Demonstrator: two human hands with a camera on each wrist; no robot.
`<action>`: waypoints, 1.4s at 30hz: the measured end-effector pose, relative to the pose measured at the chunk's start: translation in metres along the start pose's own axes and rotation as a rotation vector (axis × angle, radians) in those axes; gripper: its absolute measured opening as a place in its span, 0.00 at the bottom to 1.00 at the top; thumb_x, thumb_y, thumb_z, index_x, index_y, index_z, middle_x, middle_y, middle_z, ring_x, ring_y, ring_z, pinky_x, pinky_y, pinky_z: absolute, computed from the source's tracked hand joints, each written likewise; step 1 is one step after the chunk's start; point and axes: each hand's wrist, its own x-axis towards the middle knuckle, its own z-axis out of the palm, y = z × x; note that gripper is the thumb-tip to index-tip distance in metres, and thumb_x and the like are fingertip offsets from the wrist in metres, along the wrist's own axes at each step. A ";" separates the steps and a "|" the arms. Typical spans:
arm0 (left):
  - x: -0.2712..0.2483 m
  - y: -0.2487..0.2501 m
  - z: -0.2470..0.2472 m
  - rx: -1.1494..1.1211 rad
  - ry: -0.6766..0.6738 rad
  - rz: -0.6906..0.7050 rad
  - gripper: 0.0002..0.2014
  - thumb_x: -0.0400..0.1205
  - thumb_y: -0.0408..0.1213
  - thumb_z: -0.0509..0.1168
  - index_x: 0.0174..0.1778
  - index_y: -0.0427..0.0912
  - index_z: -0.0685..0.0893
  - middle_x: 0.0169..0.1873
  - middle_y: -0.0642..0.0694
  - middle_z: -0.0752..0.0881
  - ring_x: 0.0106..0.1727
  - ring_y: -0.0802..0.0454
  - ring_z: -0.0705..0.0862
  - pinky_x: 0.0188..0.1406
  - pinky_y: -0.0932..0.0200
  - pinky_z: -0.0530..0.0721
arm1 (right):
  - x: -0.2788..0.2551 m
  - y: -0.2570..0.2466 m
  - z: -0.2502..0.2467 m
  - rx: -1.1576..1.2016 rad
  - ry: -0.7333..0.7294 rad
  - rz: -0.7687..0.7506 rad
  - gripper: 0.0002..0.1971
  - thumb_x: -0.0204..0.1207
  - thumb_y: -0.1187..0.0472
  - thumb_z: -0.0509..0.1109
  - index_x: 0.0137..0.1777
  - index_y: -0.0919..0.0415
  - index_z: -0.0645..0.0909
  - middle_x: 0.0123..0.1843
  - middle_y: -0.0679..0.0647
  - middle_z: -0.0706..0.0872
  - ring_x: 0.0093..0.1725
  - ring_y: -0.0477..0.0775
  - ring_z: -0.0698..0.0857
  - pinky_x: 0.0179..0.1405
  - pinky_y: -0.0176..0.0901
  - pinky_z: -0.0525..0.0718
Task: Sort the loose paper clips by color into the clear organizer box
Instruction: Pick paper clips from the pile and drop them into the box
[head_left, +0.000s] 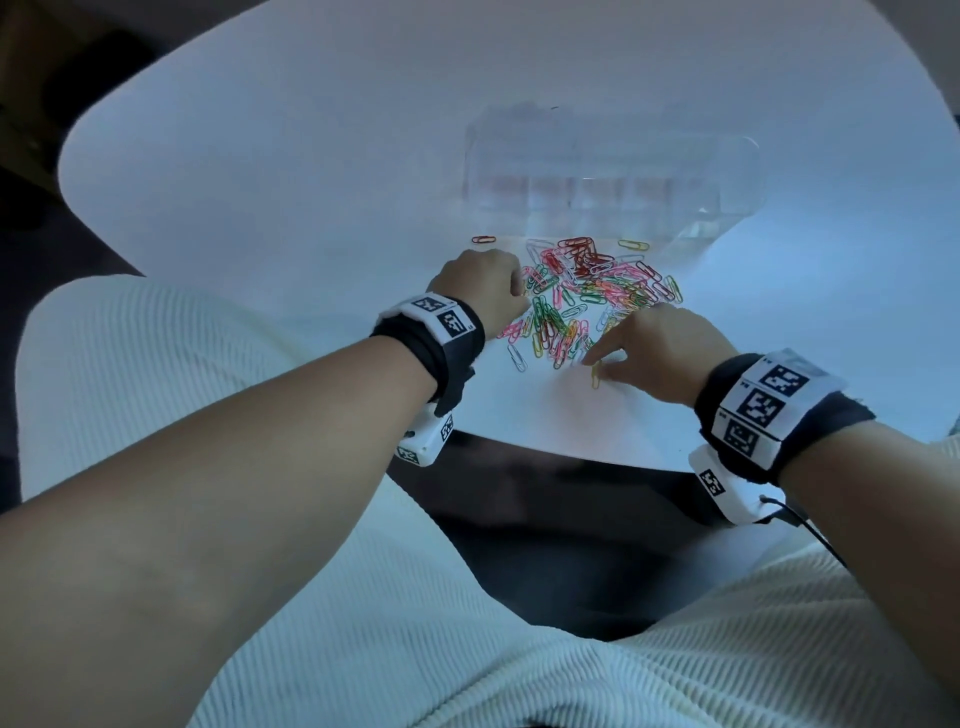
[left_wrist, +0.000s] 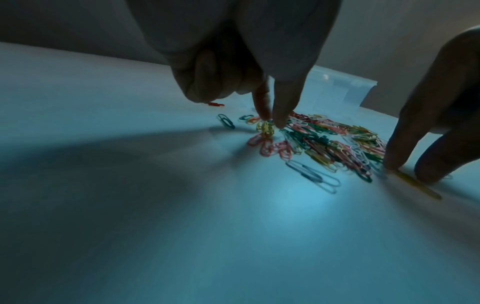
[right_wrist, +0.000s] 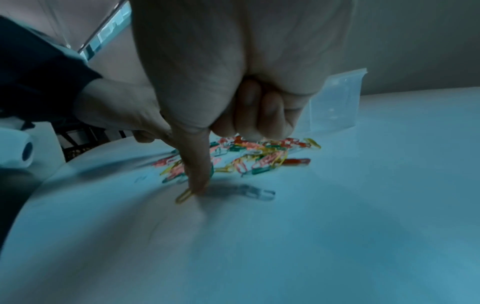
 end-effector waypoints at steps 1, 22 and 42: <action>0.000 0.000 0.001 0.012 -0.008 0.002 0.04 0.77 0.45 0.69 0.41 0.49 0.84 0.40 0.51 0.82 0.41 0.48 0.79 0.40 0.59 0.73 | 0.001 -0.001 0.002 -0.007 0.012 -0.001 0.09 0.75 0.50 0.74 0.54 0.39 0.89 0.54 0.46 0.91 0.50 0.52 0.86 0.43 0.39 0.79; -0.001 0.004 -0.013 -0.370 -0.010 -0.034 0.12 0.78 0.39 0.49 0.28 0.43 0.60 0.27 0.45 0.65 0.32 0.44 0.63 0.30 0.52 0.58 | 0.006 -0.015 0.013 -0.171 -0.002 0.019 0.11 0.75 0.48 0.66 0.45 0.52 0.86 0.41 0.53 0.87 0.42 0.59 0.86 0.42 0.44 0.83; -0.008 0.018 -0.018 -0.741 -0.138 -0.066 0.11 0.88 0.33 0.53 0.40 0.38 0.72 0.30 0.47 0.74 0.27 0.52 0.66 0.24 0.62 0.65 | -0.006 -0.002 -0.017 1.059 0.051 0.298 0.14 0.75 0.67 0.57 0.28 0.57 0.64 0.23 0.54 0.69 0.24 0.51 0.58 0.26 0.40 0.55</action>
